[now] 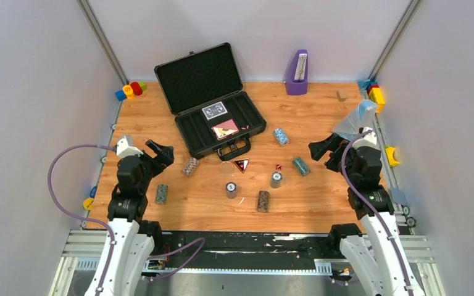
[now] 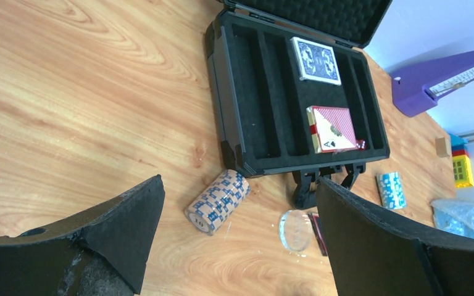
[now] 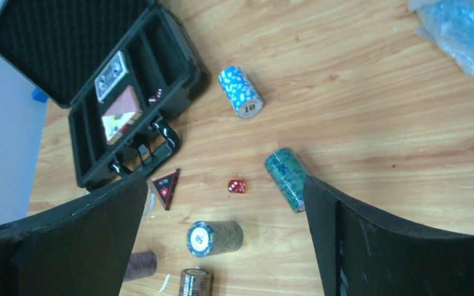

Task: Pack up texas hold em set

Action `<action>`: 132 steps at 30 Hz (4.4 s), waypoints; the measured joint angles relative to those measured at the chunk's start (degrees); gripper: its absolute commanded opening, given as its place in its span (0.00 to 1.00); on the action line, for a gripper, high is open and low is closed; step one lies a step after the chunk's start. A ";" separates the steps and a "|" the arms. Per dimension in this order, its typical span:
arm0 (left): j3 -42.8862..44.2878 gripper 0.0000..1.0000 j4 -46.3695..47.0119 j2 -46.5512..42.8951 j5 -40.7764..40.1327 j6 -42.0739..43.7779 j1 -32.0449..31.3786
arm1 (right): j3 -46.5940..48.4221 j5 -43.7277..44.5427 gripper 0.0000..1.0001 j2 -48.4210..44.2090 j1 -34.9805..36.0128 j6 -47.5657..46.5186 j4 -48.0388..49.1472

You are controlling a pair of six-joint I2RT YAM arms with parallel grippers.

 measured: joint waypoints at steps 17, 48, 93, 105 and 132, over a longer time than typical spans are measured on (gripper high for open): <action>-1.99 0.99 3.91 10.21 5.70 8.07 0.00 | 17.64 -6.99 0.81 47.58 3.63 -12.68 13.20; -9.22 0.98 11.61 4.85 12.24 14.49 0.00 | 41.70 0.61 0.25 78.16 13.18 -26.99 0.52; -9.84 1.00 15.47 11.89 11.43 14.34 0.00 | 81.18 -2.10 0.39 98.99 19.78 -29.62 7.96; -9.79 1.00 16.28 16.00 12.83 14.36 0.00 | 65.85 -1.86 0.00 90.25 19.93 -23.87 7.93; -8.92 0.99 17.00 20.35 12.79 14.34 0.00 | 79.21 -0.20 0.08 102.53 19.91 -22.05 4.70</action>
